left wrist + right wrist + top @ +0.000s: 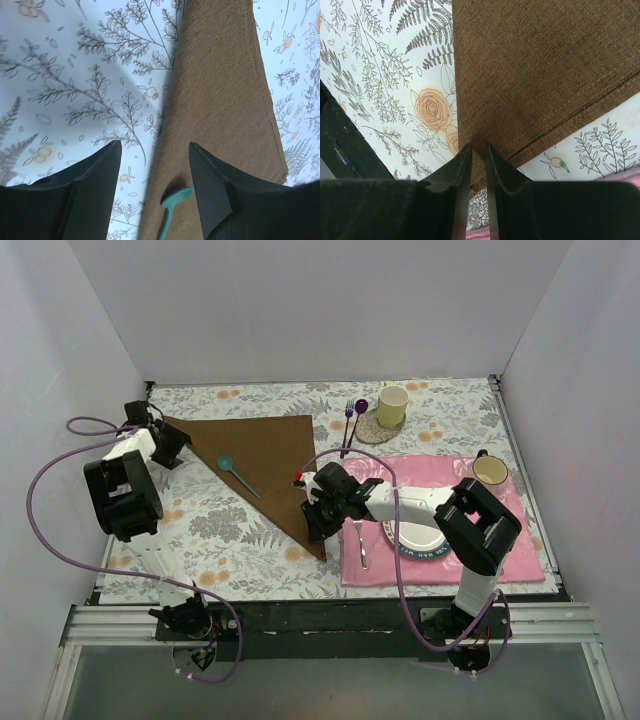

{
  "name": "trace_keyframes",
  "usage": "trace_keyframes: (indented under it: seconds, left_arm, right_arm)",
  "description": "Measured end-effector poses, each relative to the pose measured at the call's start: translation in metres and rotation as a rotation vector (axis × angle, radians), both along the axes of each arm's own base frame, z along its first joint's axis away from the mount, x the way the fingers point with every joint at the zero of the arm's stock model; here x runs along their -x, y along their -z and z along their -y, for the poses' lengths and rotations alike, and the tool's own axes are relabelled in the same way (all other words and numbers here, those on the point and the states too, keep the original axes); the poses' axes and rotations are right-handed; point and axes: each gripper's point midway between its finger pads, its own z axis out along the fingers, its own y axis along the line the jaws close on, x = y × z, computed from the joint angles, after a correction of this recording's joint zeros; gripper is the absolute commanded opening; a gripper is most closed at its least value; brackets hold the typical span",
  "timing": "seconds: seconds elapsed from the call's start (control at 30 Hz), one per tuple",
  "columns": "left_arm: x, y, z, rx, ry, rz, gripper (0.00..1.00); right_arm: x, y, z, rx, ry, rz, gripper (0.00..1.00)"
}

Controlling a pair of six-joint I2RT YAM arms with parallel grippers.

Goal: Fold the napkin, place the utensils inside, and roll it up
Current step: Fold the napkin

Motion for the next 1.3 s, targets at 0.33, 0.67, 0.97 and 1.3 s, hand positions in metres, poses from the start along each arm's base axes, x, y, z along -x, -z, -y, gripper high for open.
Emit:
trace_keyframes:
  seconds: [0.33,0.67,0.97,1.3]
  left_arm:
    - [-0.045,0.019,-0.036,0.002,-0.048,0.078,0.52]
    - [-0.092,0.014,-0.057,-0.040,-0.062,0.201,0.44]
    - [-0.101,0.020,-0.062,-0.063,-0.055,0.216,0.42]
    - [-0.113,0.022,-0.069,-0.109,-0.029,0.265,0.34]
  right_arm:
    - [0.003,0.012,0.003,-0.002,0.003,-0.010,0.18]
    - [0.005,0.011,0.006,-0.017,0.011,-0.006,0.18]
    - [0.006,0.011,0.007,-0.015,0.011,-0.006,0.18]
    - [0.006,0.011,0.008,-0.009,0.014,-0.008,0.18]
